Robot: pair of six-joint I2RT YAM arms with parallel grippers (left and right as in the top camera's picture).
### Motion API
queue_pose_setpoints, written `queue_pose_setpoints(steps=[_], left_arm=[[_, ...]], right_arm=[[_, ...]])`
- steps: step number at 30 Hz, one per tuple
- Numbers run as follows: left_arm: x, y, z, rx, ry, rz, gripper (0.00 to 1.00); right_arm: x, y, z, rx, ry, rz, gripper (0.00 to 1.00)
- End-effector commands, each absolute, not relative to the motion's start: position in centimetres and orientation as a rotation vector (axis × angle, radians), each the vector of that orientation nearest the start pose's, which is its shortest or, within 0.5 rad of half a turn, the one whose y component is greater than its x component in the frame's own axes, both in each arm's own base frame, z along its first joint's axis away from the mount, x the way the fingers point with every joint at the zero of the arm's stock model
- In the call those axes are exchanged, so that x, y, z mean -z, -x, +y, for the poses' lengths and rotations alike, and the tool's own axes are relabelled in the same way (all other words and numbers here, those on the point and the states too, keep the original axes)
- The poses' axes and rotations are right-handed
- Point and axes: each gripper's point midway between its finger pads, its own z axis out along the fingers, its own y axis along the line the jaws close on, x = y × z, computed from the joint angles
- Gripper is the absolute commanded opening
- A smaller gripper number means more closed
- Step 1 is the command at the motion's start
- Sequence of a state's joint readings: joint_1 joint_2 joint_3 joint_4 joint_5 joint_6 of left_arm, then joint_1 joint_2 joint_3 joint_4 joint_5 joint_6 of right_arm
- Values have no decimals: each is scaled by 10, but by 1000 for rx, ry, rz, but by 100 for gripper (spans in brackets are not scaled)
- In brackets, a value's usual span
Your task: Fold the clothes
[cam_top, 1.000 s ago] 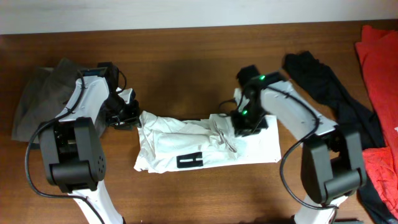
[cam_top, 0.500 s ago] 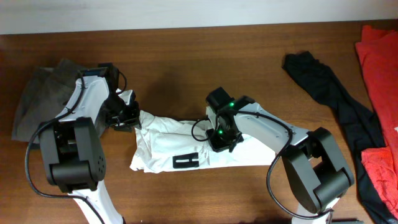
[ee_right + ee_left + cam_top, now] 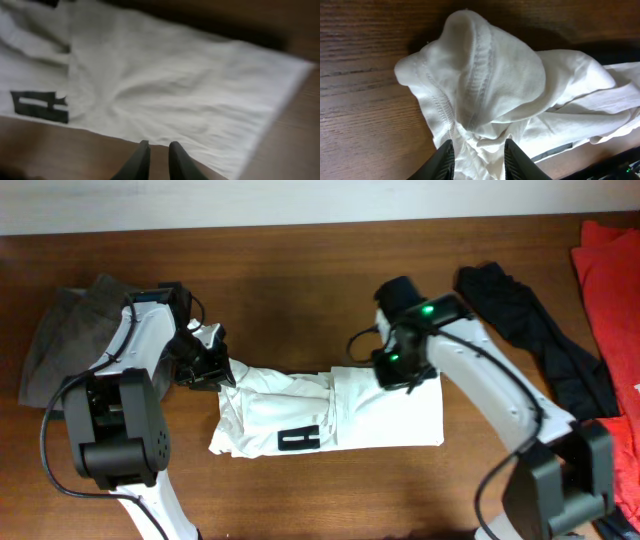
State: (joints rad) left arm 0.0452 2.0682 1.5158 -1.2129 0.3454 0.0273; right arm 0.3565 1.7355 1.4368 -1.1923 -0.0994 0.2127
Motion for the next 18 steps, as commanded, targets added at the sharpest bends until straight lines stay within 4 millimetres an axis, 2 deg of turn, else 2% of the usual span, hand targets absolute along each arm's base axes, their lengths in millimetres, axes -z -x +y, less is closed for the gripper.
queue_pose_setpoints(steps=[1,4,7,18], left_arm=[[-52,-348,-47,615,16,3214,34],[-49,-345,-45,591,16,3226,35],[-42,-340,-34,487,12,3259,35],[-11,-317,-42,525,11,3298,41]], right_arm=[[-118,-311,106,-85,145,3087,19],[-117,-309,98,-78,112,3105,19],[-117,-309,96,-77,102,3105,19],[-116,-312,97,-81,103,3096,22]])
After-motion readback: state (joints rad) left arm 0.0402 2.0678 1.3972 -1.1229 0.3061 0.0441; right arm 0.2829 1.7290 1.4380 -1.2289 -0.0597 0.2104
